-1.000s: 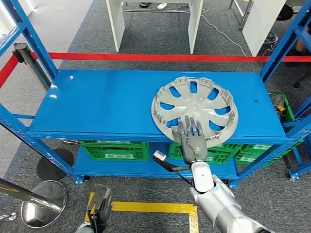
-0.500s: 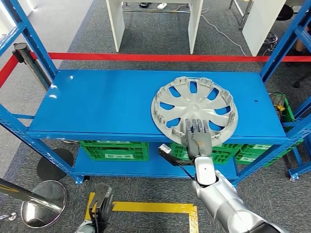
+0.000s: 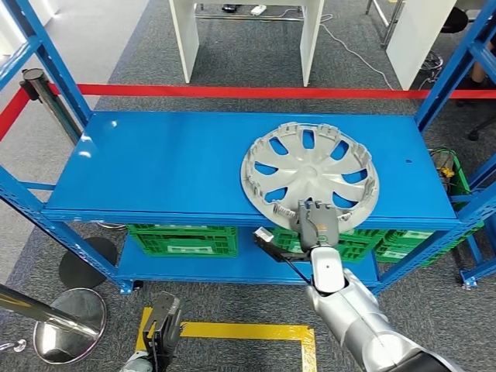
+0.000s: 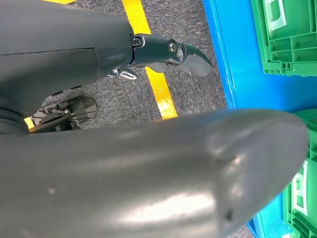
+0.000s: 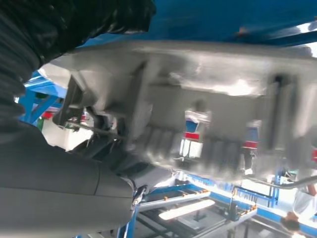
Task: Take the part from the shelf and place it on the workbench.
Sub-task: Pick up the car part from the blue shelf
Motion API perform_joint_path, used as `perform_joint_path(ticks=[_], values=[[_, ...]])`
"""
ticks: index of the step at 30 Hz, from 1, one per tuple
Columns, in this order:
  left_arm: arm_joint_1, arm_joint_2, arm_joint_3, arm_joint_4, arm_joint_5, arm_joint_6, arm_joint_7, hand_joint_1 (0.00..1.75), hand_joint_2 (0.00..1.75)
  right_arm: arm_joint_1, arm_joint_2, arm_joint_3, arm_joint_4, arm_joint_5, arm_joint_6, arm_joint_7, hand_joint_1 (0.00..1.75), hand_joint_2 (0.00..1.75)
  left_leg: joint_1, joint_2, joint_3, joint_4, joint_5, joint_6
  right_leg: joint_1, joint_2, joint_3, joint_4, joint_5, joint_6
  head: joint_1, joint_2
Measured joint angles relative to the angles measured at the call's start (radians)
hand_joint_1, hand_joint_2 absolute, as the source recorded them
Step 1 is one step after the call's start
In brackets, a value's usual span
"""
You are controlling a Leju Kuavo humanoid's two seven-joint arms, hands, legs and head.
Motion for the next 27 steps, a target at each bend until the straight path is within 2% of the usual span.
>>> perform_joint_path(ticks=[15,19,22,27], values=[[-0.001,0.0,-0.001,0.0,0.007,0.0,0.002,0.0,0.0,0.001,0.006,0.0,0.003,0.005,-0.005,-0.001,1.75,1.75,0.0,0.0,0.0,0.0,0.0,0.0,0.0,-0.001,0.0,0.0,0.0,0.0,0.0,0.0],[-0.001,-0.001,-0.002,0.0,0.023,0.008,0.002,0.0,0.0,0.006,0.006,-0.001,-0.001,0.029,-0.077,0.002,1.75,1.75,0.0,0.0,0.0,0.0,0.0,0.0,0.0,-0.001,0.0,0.0,0.0,0.0,0.0,0.0],[0.0,0.0,-0.005,0.0,0.038,0.013,0.002,0.0,0.0,0.031,0.006,-0.01,-0.052,0.06,-0.127,-0.006,1.75,1.75,0.0,0.0,0.0,0.0,0.0,0.0,0.0,0.0,0.0,0.0,0.0,0.0,0.0,0.0],[0.0,0.0,-0.018,0.0,0.053,0.015,0.0,0.0,0.0,0.086,0.003,-0.039,-0.209,0.076,-0.132,-0.039,1.75,1.75,0.0,0.0,-0.001,0.0,0.0,0.0,0.0,0.0,-0.001,0.0,0.0,0.0,0.0,0.0]])
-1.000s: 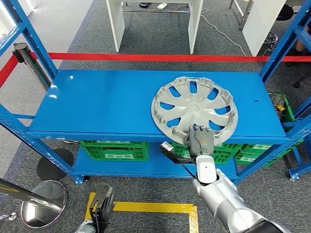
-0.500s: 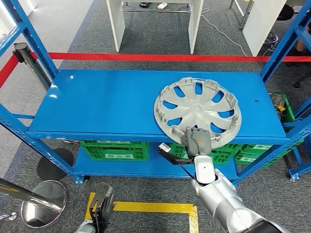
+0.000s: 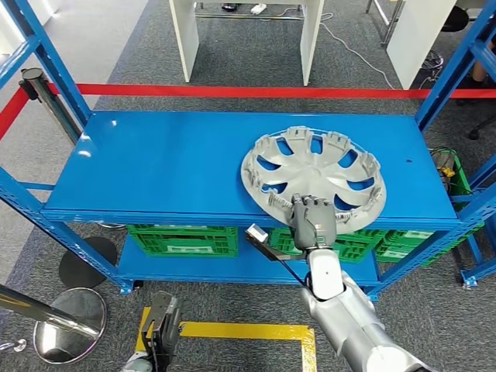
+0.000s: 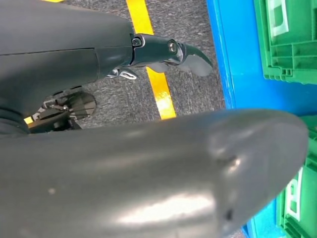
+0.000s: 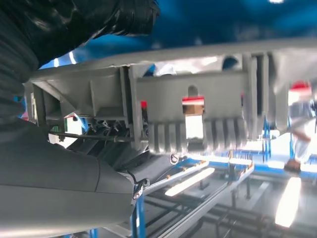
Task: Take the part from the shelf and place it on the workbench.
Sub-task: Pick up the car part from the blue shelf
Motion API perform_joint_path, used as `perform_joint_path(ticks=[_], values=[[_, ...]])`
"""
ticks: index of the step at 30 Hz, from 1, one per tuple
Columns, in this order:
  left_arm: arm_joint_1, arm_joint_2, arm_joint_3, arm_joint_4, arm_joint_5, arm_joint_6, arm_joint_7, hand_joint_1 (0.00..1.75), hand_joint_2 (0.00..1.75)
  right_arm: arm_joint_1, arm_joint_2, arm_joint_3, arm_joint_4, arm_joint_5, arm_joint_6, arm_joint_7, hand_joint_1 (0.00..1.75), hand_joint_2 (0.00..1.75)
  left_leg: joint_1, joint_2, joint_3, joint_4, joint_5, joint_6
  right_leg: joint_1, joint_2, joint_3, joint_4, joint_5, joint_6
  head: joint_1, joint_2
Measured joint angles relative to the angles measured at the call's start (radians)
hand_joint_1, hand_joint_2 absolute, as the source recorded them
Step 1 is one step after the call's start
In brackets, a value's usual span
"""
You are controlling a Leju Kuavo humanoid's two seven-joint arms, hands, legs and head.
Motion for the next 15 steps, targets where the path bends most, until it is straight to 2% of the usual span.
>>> perform_joint_path(ticks=[8,13,15], values=[[0.0,0.0,-0.017,0.0,0.019,0.004,-0.002,0.0,0.0,0.055,-0.022,-0.007,-0.217,0.0,0.0,0.003,1.75,1.75,0.0,0.0,0.0,0.0,0.0,0.0,0.0,0.0,0.0,0.0,0.0,0.0,0.0,0.0],[0.001,0.001,-0.032,0.0,0.033,0.012,-0.002,0.0,0.0,0.061,-0.082,0.083,-0.387,0.001,0.0,0.137,1.75,1.75,0.0,0.0,-0.001,0.0,0.0,0.0,0.0,0.0,-0.001,0.0,0.0,0.0,0.0,0.0],[0.001,0.001,-0.036,0.0,0.037,0.017,0.0,0.0,0.0,0.058,-0.107,0.126,-0.447,0.001,0.0,0.161,1.75,1.75,0.0,0.0,-0.001,0.0,0.0,0.0,0.0,0.001,-0.001,0.0,0.0,0.0,0.0,0.0]])
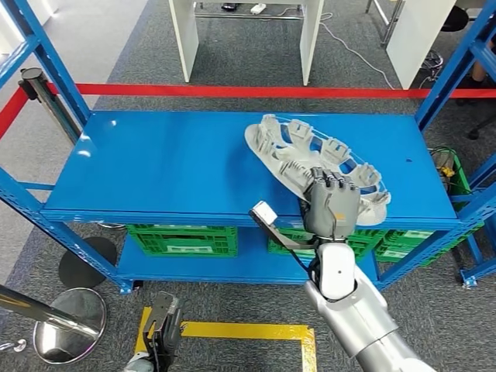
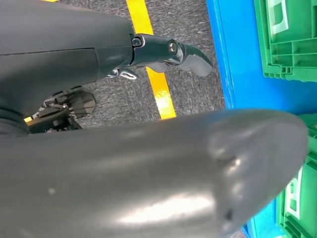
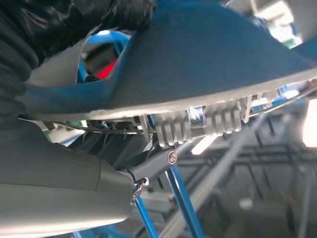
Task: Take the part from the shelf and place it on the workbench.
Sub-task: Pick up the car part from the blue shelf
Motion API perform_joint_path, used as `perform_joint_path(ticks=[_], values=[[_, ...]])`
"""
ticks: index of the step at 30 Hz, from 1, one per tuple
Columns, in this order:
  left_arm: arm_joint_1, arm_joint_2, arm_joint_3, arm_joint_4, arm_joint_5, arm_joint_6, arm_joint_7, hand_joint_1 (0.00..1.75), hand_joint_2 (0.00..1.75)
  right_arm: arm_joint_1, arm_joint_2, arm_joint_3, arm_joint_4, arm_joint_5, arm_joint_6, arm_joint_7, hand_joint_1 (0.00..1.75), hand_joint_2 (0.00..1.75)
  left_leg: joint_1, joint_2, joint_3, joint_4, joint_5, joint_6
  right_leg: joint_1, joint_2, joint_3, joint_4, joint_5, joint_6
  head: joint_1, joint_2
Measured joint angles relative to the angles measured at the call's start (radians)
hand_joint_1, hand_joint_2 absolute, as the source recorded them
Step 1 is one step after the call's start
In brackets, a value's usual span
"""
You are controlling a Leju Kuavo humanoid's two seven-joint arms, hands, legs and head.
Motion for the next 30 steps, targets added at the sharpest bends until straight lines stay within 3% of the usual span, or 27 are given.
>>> perform_joint_path(ticks=[7,19,25,26,28,30], values=[[0.0,0.0,-0.005,0.0,0.012,0.011,0.008,0.0,0.0,0.0,-0.041,0.085,-0.139,0.0,0.0,-0.007,1.75,1.75,0.0,0.0,0.0,0.0,0.0,0.0,0.0,-0.001,-0.001,0.0,0.0,0.0,0.0,0.0],[-0.003,0.002,-0.02,0.0,0.025,0.042,0.02,0.0,0.0,0.007,-0.053,0.115,-0.197,0.0,0.0,-0.059,1.75,1.75,-0.004,0.0,-0.004,0.005,-0.001,0.001,-0.003,-0.002,-0.002,-0.001,0.001,0.002,0.0,0.0],[-0.006,0.005,-0.02,-0.001,0.026,0.06,0.021,0.0,0.0,0.026,-0.053,0.117,-0.201,0.0,0.0,-0.102,1.75,1.75,-0.007,-0.002,-0.009,0.008,0.002,0.013,-0.007,-0.002,-0.003,-0.002,0.008,0.013,0.0,0.0],[-0.006,0.005,-0.02,-0.003,0.026,0.06,0.021,0.0,0.0,0.029,-0.053,0.116,-0.203,0.0,0.0,-0.105,1.75,1.75,-0.006,-0.001,-0.007,0.003,0.007,0.018,-0.007,-0.001,-0.007,0.001,0.003,0.015,0.0,0.0],[-0.009,0.005,-0.021,-0.006,0.026,0.063,0.021,0.0,0.0,0.033,-0.053,0.114,-0.207,0.0,0.0,-0.116,1.75,1.75,-0.002,0.0,-0.006,-0.008,0.017,0.03,-0.006,0.005,-0.036,0.055,-0.038,0.016,0.003,0.0],[-0.011,0.004,-0.022,-0.008,0.028,0.067,0.021,0.0,0.0,0.041,-0.053,0.11,-0.209,0.0,0.0,-0.135,1.75,1.75,-0.002,0.0,-0.009,-0.011,0.021,0.035,-0.005,0.011,-0.097,0.187,-0.105,0.014,0.007,0.0]])
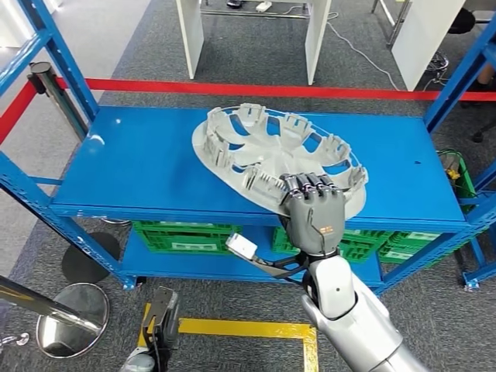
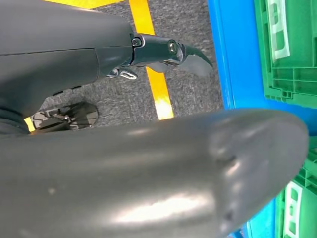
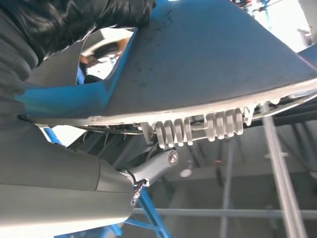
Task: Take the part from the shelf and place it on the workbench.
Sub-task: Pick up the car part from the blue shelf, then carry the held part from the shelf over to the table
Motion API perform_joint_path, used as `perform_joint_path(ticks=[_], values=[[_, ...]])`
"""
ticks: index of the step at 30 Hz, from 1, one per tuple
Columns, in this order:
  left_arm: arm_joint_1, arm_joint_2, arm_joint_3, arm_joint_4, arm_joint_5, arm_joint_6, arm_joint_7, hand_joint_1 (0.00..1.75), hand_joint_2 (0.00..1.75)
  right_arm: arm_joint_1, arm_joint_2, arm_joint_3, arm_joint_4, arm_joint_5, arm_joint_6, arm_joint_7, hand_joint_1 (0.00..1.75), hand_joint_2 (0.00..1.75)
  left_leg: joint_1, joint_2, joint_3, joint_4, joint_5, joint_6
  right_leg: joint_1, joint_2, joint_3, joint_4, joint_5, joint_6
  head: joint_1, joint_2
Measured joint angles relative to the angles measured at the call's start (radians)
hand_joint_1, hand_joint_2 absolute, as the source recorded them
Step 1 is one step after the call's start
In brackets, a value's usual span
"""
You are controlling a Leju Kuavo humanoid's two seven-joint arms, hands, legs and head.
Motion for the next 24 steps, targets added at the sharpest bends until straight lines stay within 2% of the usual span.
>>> perform_joint_path(ticks=[1,2,3,4,5,6,7,9,11,12,13,16,17,18,19,21,23,24], values=[[0.0,0.0,0.0,0.0,0.002,0.002,0.0,0.0,0.0,0.006,0.0,-0.001,-0.001,0.0,0.0,-0.008,1.75,1.75,-0.001,0.0,-0.002,0.001,0.0,0.0,0.0,0.002,-0.03,0.065,-0.021,0.0,0.0,0.0],[0.0,0.0,0.0,0.0,0.004,0.005,0.0,0.0,0.0,0.014,0.0,-0.002,-0.002,0.0,0.0,-0.013,1.75,1.75,-0.002,-0.001,-0.002,0.002,0.0,0.001,0.0,0.002,-0.049,0.104,-0.023,0.0,0.0,0.0],[0.001,0.0,-0.001,0.0,0.005,0.007,0.0,0.0,0.0,0.02,0.0,-0.002,-0.004,0.0,0.0,-0.016,1.75,1.75,-0.002,-0.002,-0.003,0.005,0.0,0.0,0.0,0.002,-0.051,0.104,-0.003,0.0,0.001,0.0],[0.0,0.0,-0.001,0.0,0.006,0.008,0.0,0.0,0.0,0.025,0.0,-0.003,-0.004,0.0,0.0,-0.017,1.75,1.75,-0.002,-0.004,-0.003,0.008,-0.001,-0.002,0.0,0.002,-0.035,0.067,0.034,-0.002,0.001,0.0],[0.0,0.0,-0.001,0.0,0.006,0.009,0.0,0.0,0.0,0.028,0.0,-0.004,-0.006,0.0,0.0,-0.018,1.75,1.75,-0.001,-0.007,-0.004,0.013,-0.004,-0.005,-0.001,0.002,-0.009,0.003,0.074,-0.003,0.001,0.0],[-0.001,-0.001,-0.001,-0.001,0.006,0.01,0.0,0.0,0.0,0.028,0.0,-0.005,-0.007,0.0,0.0,-0.019,1.75,1.75,-0.002,-0.008,-0.008,0.018,-0.006,-0.011,0.0,0.004,0.02,-0.055,0.102,-0.005,0.002,0.0],[-0.002,-0.001,-0.002,-0.001,0.006,0.011,-0.001,0.0,0.0,0.028,0.0,-0.006,-0.009,0.0,0.0,-0.021,1.75,1.75,-0.004,-0.01,-0.015,0.025,-0.007,-0.017,0.001,0.005,0.04,-0.098,0.118,-0.007,0.002,0.0],[-0.003,-0.001,-0.004,-0.002,0.006,0.013,-0.001,0.0,0.0,0.028,0.0,-0.009,-0.012,0.0,0.0,-0.026,1.75,1.75,-0.006,-0.012,-0.029,0.035,-0.003,-0.03,0.004,0.009,0.05,-0.122,0.119,-0.011,0.002,0.0],[-0.004,-0.001,-0.006,-0.002,0.006,0.016,-0.001,0.0,0.0,0.029,0.002,-0.014,-0.014,0.0,0.0,-0.034,1.75,1.75,-0.004,-0.014,-0.04,0.041,-0.003,-0.042,0.003,0.008,0.042,-0.129,0.118,-0.016,0.002,0.0],[-0.005,0.0,-0.006,-0.002,0.007,0.017,-0.001,0.0,0.0,0.029,0.004,-0.017,-0.015,0.0,0.0,-0.038,1.75,1.75,-0.003,-0.014,-0.049,0.054,-0.016,-0.048,0.001,0.007,0.039,-0.133,0.119,-0.022,0.0,0.0],[-0.006,0.001,-0.007,-0.003,0.008,0.018,-0.001,0.0,0.0,0.029,0.006,-0.022,-0.016,0.0,0.0,-0.041,1.75,1.75,-0.002,-0.014,-0.063,0.084,-0.042,-0.054,-0.002,0.006,0.036,-0.137,0.121,-0.029,-0.003,0.0],[-0.01,0.002,-0.008,-0.005,0.009,0.022,0.0,0.0,0.0,0.028,0.009,-0.032,-0.019,0.0,0.0,-0.049,1.75,1.75,0.004,-0.013,-0.122,0.259,-0.143,-0.067,0.001,0.001,0.022,-0.138,0.13,-0.047,-0.01,0.0],[-0.01,0.003,-0.008,-0.005,0.01,0.023,0.0,0.0,0.0,0.028,0.01,-0.033,-0.02,0.0,0.0,-0.051,1.75,1.75,0.005,-0.013,-0.132,0.3,-0.156,-0.068,0.003,0.0,0.017,-0.137,0.134,-0.05,-0.01,0.0],[-0.011,0.003,-0.008,-0.005,0.011,0.025,0.0,0.0,0.0,0.028,0.01,-0.034,-0.02,0.0,0.0,-0.053,1.75,1.75,0.005,-0.013,-0.127,0.308,-0.15,-0.068,0.005,-0.001,0.012,-0.135,0.137,-0.052,-0.01,0.0],[-0.011,0.003,-0.008,-0.006,0.014,0.027,0.002,0.0,0.0,0.028,0.01,-0.035,-0.022,0.0,0.0,-0.055,1.75,1.75,0.005,-0.013,-0.106,0.281,-0.128,-0.065,0.006,-0.001,0.007,-0.133,0.14,-0.052,-0.01,0.0],[-0.015,0.004,-0.008,-0.007,0.02,0.033,0.008,0.0,0.0,0.028,0.013,-0.04,-0.03,0.0,0.0,-0.056,1.75,1.75,0.003,-0.013,-0.032,0.153,-0.073,-0.055,0.009,-0.001,-0.001,-0.131,0.147,-0.05,-0.01,0.0],[-0.021,0.005,-0.008,-0.009,0.025,0.04,0.016,0.0,0.0,0.026,0.015,-0.047,-0.041,0.0,0.0,-0.056,1.75,1.75,-0.003,-0.014,0.019,0.051,-0.049,-0.046,0.01,-0.002,-0.009,-0.133,0.159,-0.041,-0.009,0.0],[-0.023,0.006,-0.008,-0.009,0.03,0.045,0.022,0.0,0.0,0.025,0.016,-0.049,-0.046,0.0,0.0,-0.056,1.75,1.75,-0.006,-0.014,0.024,0.035,-0.049,-0.041,0.01,-0.002,-0.013,-0.136,0.167,-0.035,-0.009,0.0]])
